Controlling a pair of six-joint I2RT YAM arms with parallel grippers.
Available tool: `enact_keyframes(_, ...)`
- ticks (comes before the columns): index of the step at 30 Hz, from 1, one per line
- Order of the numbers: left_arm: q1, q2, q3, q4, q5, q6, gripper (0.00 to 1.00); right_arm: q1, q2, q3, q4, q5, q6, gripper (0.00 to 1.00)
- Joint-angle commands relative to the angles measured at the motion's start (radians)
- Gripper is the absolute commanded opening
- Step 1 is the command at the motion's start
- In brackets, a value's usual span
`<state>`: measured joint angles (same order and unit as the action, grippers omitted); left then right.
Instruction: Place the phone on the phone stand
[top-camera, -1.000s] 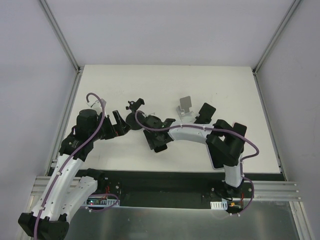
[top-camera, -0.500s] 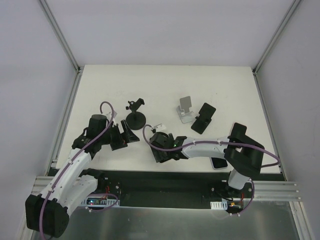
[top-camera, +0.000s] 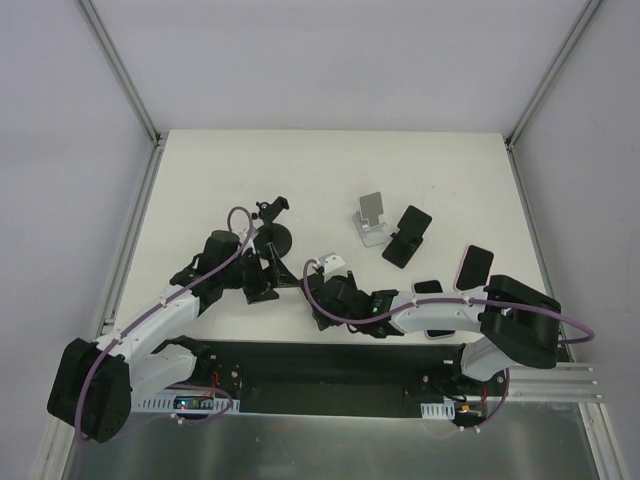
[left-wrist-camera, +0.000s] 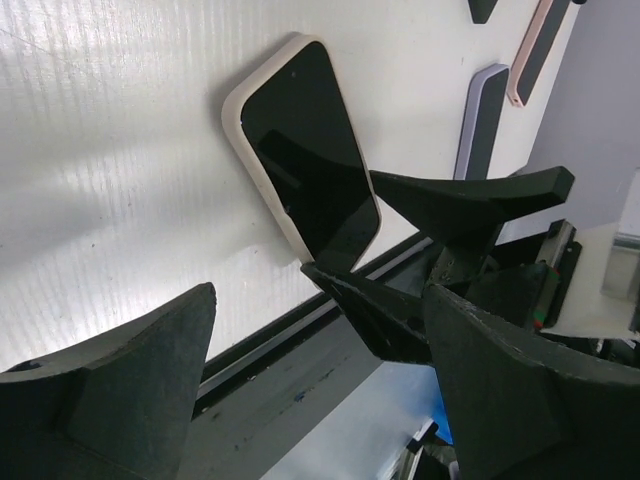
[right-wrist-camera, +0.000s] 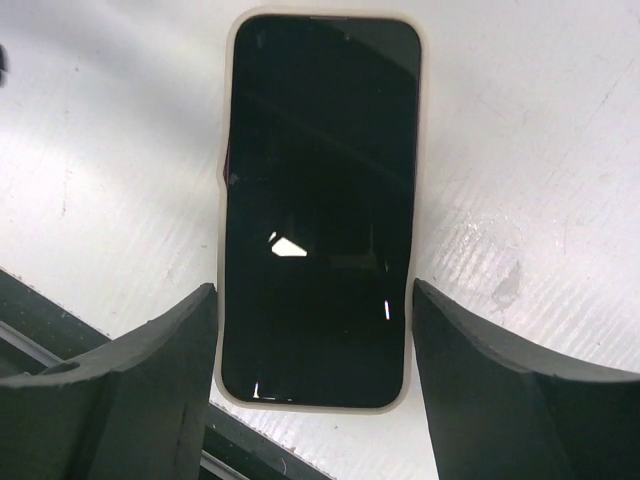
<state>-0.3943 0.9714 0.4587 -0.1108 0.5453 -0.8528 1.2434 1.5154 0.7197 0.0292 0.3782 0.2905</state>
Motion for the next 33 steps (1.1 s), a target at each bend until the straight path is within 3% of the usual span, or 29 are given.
enact_keyframes(1, -0.028, 0.053, -0.011, 0.105, -0.036, -0.06, 0.82, 0.004, -0.055, 0.004, 0.117, 0.028, -0.019, 0.01)
enact_keyframes(22, -0.078, 0.171, -0.051, 0.298, -0.001, -0.189, 0.76, 0.008, -0.147, -0.065, 0.175, 0.033, -0.025, 0.01)
enact_keyframes(23, -0.08, 0.155, -0.07, 0.295, -0.022, -0.199, 0.77, 0.007, -0.141, -0.039, 0.151, 0.039, -0.019, 0.05)
enact_keyframes(24, -0.08, 0.129, -0.087, 0.292, -0.048, -0.231, 0.77, 0.008, -0.132, -0.02, 0.088, 0.045, -0.017, 0.25)
enact_keyframes(26, -0.08, 0.008, -0.139, 0.245, -0.158, -0.256, 0.8, 0.008, -0.101, 0.051, 0.01, 0.051, -0.011, 0.51)
enact_keyframes(27, -0.08, -0.044, -0.152, 0.212, -0.194, -0.264, 0.8, 0.01, -0.09, 0.088, -0.106, 0.06, 0.002, 0.69)
enact_keyframes(29, -0.078, -0.202, -0.167, 0.131, -0.311, -0.269, 0.84, 0.008, -0.067, 0.13, -0.172, 0.073, 0.025, 0.86)
enact_keyframes(30, -0.077, -0.251, -0.164, 0.035, -0.347, -0.25, 0.87, 0.001, -0.057, 0.171, -0.219, 0.038, 0.026, 0.99)
enact_keyframes(33, -0.075, -0.407, -0.131, -0.132, -0.452, -0.218, 0.91, -0.005, 0.017, 0.297, -0.381, 0.019, 0.032, 0.96)
